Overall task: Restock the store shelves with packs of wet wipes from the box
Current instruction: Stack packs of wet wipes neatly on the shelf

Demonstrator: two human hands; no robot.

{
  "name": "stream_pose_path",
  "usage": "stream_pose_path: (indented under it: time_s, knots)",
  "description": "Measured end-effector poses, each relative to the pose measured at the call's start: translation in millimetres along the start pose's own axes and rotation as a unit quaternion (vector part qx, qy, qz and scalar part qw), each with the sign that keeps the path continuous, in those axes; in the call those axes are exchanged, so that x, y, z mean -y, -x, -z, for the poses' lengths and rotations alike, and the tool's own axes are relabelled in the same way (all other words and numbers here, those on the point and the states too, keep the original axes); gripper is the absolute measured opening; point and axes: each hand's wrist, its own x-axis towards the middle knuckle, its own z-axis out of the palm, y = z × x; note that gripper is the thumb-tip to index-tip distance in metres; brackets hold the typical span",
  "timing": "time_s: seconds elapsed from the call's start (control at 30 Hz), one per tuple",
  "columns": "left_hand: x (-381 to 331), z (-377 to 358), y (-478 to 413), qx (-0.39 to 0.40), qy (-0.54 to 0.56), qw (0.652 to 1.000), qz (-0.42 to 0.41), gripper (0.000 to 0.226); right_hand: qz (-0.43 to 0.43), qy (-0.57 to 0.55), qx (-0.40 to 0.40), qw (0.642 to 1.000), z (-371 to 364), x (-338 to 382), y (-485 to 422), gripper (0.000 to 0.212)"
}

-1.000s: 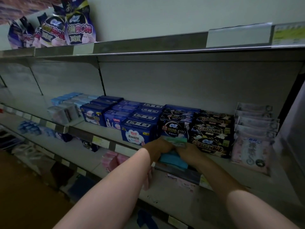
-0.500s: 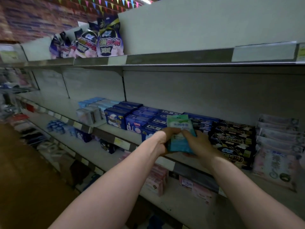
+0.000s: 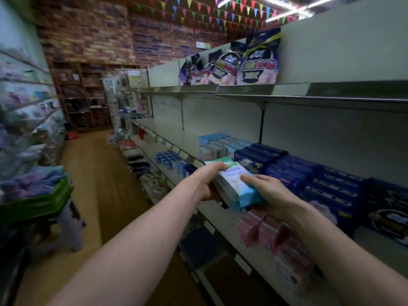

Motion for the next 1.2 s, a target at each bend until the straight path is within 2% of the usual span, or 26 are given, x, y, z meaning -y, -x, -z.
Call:
stream_pose_path:
  time_s: [0.1, 0.17, 0.3, 0.47, 0.57, 0.7, 0.83, 0.93, 1.2]
  knots:
    - [-20, 53, -10, -0.018, 0.022, 0.999, -0.017, 0.027, 0.006, 0.015, 0.020, 1.000, -47, 17, -26, 0.019]
    - [-34, 89, -18, -0.030, 0.037, 0.999, -0.023, 0.024, 0.007, 0.024, 0.032, 0.999, -79, 28, -47, 0.024]
    - [-64, 159, -36, -0.047, 0.049, 0.997, -0.034, 0.035, 0.013, 0.020, 0.060, 0.998, -144, 49, -91, 0.031]
    - [-95, 243, -59, -0.058, 0.066, 0.996, -0.034, 0.023, 0.019, 0.032, 0.102, 0.994, -222, 66, -141, 0.034]
    - [-108, 288, -82, -0.080, 0.074, 0.994, -0.029, 0.032, 0.017, 0.045, 0.122, 0.991, -262, 75, -173, 0.043]
    - [-125, 336, -120, -0.097, 0.091, 0.991, -0.030, 0.042, 0.017, 0.063, 0.139, 0.988, -306, 86, -218, 0.043]
    - [-146, 376, -158, -0.111, 0.116, 0.986, -0.051, 0.041, 0.015, 0.075, 0.165, 0.983, -342, 96, -272, 0.042]
    - [-167, 396, -185, -0.119, 0.114, 0.984, -0.073, 0.028, 0.028, 0.078, 0.172, 0.982, -367, 106, -316, 0.036]
    - [-232, 463, -267, -0.162, 0.125, 0.976, -0.078, 0.014, 0.027, 0.089, 0.216, 0.972, -436, 140, -444, 0.043]
